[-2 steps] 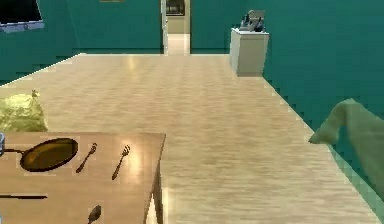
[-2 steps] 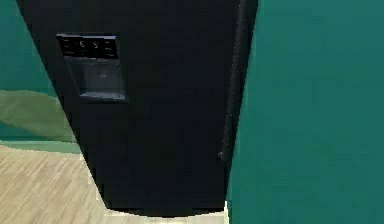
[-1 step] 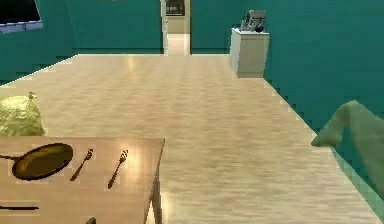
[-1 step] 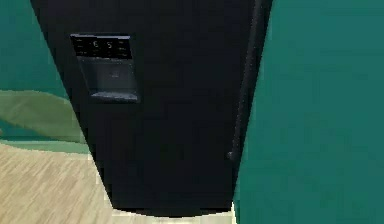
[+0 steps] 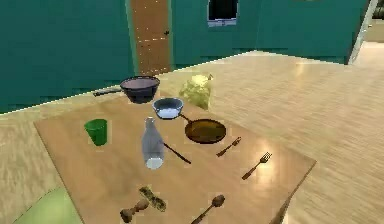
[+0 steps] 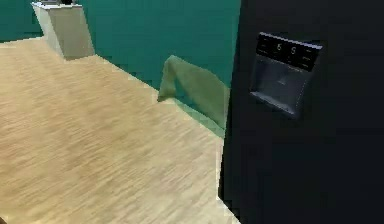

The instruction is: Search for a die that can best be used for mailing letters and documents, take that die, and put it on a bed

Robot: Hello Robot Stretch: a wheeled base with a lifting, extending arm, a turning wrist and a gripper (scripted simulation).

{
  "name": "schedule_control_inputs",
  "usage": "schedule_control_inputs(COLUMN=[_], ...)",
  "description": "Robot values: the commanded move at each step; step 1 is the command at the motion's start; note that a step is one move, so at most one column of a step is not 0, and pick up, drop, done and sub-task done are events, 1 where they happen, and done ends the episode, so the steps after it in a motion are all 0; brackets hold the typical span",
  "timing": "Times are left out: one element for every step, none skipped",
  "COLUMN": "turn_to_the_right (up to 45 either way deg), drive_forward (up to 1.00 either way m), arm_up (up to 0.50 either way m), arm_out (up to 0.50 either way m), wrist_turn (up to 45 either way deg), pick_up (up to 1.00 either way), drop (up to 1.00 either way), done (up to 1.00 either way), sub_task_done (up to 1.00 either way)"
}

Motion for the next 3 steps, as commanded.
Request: schedule_control_inputs(turn_to_the_right=[-45.0, -45.0, -21.0], drive_forward=[0.00, 0.00, 0.00], arm_up=[0.00, 0.00, 0.00], arm_out=[0.00, 0.00, 0.00], wrist_turn=[0.0, 0.0, 0.0], pick_up=[0.00, 0.00, 0.00], drop=[0.00, 0.00, 0.00], done=[0.00, 0.00, 0.00], sub_task_done=[0.00, 0.00, 0.00])
